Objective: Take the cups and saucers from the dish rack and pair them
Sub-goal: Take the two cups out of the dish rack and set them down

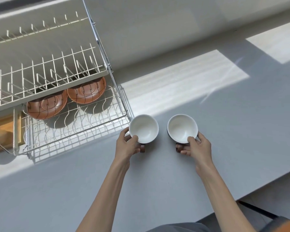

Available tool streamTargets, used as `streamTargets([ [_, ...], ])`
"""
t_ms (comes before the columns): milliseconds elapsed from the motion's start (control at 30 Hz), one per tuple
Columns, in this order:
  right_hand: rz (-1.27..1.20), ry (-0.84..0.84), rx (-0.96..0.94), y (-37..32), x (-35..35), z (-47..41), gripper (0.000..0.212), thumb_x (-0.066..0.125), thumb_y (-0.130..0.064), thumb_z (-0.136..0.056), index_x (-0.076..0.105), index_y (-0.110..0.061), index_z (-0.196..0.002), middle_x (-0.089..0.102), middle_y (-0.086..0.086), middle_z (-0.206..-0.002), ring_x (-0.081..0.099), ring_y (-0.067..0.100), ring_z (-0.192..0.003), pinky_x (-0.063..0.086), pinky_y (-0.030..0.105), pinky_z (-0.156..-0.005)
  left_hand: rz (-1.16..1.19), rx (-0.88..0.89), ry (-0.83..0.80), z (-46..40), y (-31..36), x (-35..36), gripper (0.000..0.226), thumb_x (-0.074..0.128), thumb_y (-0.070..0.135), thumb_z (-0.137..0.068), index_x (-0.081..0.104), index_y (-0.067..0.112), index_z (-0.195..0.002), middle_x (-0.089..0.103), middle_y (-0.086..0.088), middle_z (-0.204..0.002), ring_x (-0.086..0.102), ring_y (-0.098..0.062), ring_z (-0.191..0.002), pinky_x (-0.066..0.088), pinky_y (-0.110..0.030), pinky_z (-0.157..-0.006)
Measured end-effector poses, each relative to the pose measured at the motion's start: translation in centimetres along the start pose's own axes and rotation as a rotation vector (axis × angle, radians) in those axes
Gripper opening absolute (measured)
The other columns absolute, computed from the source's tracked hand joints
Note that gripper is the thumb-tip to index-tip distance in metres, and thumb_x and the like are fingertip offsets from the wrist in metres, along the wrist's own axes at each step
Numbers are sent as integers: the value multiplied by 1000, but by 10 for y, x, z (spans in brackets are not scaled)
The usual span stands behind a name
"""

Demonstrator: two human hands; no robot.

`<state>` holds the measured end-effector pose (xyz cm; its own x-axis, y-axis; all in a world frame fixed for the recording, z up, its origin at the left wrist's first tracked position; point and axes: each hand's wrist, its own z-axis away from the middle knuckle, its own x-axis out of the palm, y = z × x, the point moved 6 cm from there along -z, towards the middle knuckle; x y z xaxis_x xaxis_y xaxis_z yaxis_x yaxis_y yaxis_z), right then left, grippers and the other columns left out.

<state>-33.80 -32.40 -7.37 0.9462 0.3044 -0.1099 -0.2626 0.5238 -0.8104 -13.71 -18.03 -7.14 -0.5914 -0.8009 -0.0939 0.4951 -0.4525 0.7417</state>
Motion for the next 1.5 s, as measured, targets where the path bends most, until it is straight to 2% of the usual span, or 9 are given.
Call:
streamTargets([
  [333,6,3,-17,2,2,-2,37,42,1,-90,58,-15,-119,68,20,-86,68,33,-63,54,27,-48,22,7,-14,-4,-4,-1,41,46,-3,-94,49,23,-126,63,-2,-95,61,-16,-42,51,-19,-42],
  [500,17,-10,-40,2,3,-2,35,42,0,-90,59,-26,-105,68,20,-89,70,33,-66,55,27,-48,36,10,-31,-5,-7,-2,41,50,-1,-95,50,22,-129,64,-2,-97,63,-27,-56,51,-19,-43],
  [667,117,-34,-39,3,-2,-5,31,45,-7,-93,55,-20,-120,71,13,-96,74,30,-72,57,29,-52,-8,16,-69,-5,-9,-6,34,58,11,-98,50,25,-128,67,1,-99,71,-13,-54,54,-18,-47],
  [800,375,40,-96,-1,-7,-5,35,47,-22,-91,58,-21,-124,68,3,-107,72,26,-82,61,38,-66,-100,22,-129,-6,-12,-13,44,59,19,-98,47,20,-140,70,-7,-114,76,-12,-70,61,-27,-67],
  [933,829,151,-228,-16,0,14,52,42,-35,-94,37,-20,-143,50,4,-141,54,35,-120,48,45,-94,-165,21,-150,-3,-14,-19,49,60,24,-98,46,20,-145,67,-11,-120,73,-25,-99,60,-39,-84],
  [1133,1227,133,-403,-15,22,41,53,43,-28,-97,33,-11,-146,19,14,-159,31,32,-140,41,44,-98,-299,68,-171,16,-15,-38,44,56,30,-99,50,20,-142,63,-7,-121,69,-26,-106,55,-24,-67],
  [1200,1295,97,-448,-16,32,49,48,43,-27,-96,41,-12,-142,25,16,-156,27,31,-142,37,44,-102,-365,91,-170,20,-14,-48,45,55,33,-99,50,22,-142,63,-4,-120,68,-23,-105,56,-27,-74],
  [1333,1364,-39,-557,-21,57,67,38,42,-28,-95,52,-13,-129,52,10,-132,46,30,-125,42,42,-94,-507,144,-175,29,-8,-72,43,54,38,-98,51,26,-139,62,-1,-122,65,-24,-108,54,-36,-89],
  [1500,1408,-342,-667,-27,102,87,40,45,-35,-96,51,-20,-132,58,5,-131,54,30,-121,48,42,-91,-777,239,-142,39,6,-112,45,52,48,-97,50,35,-139,58,0,-137,60,-21,-112,48,-38,-102],
])
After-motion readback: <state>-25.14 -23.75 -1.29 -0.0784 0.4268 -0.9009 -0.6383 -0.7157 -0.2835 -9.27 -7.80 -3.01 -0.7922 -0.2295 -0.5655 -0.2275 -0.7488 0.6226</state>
